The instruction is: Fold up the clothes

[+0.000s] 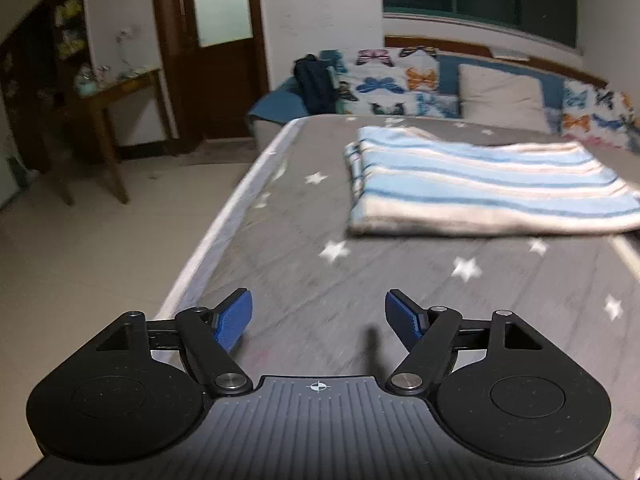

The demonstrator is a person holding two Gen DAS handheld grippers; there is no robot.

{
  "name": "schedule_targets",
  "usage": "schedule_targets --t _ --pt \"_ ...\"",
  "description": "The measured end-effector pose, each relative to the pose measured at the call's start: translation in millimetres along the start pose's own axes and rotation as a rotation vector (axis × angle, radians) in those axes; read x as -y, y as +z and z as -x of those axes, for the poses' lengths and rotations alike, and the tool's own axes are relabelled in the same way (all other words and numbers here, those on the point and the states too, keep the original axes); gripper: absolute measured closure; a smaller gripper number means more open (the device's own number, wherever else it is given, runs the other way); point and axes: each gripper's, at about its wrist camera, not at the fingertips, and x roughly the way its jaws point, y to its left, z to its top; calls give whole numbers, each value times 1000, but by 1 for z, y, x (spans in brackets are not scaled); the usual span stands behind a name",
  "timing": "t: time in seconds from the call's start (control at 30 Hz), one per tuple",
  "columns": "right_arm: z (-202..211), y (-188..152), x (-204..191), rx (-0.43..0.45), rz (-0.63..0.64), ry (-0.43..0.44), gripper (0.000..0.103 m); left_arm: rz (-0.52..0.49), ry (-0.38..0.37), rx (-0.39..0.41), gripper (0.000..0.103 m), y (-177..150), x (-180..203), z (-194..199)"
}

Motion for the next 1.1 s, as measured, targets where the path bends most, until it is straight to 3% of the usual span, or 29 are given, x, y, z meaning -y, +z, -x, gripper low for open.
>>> schedule_targets --t 0.23,0.47,0.53,0.73,1.1 --pt "15 -40 53 3 -95 -94 23 61 10 -1 24 -14 -5 2" --pt "10 -49 85 14 -157 -152 20 102 17 -12 17 -21 -5 -4" --pt "9 -55 94 7 -156 -154 16 113 10 -15 14 -21 -7 -5" --pt "3 -58 94 9 -165 -132 0 124 24 -34 1 -22 -7 -9" --pt "7 -60 98 7 -165 -125 0 127 25 -39 0 -19 -9 -7"
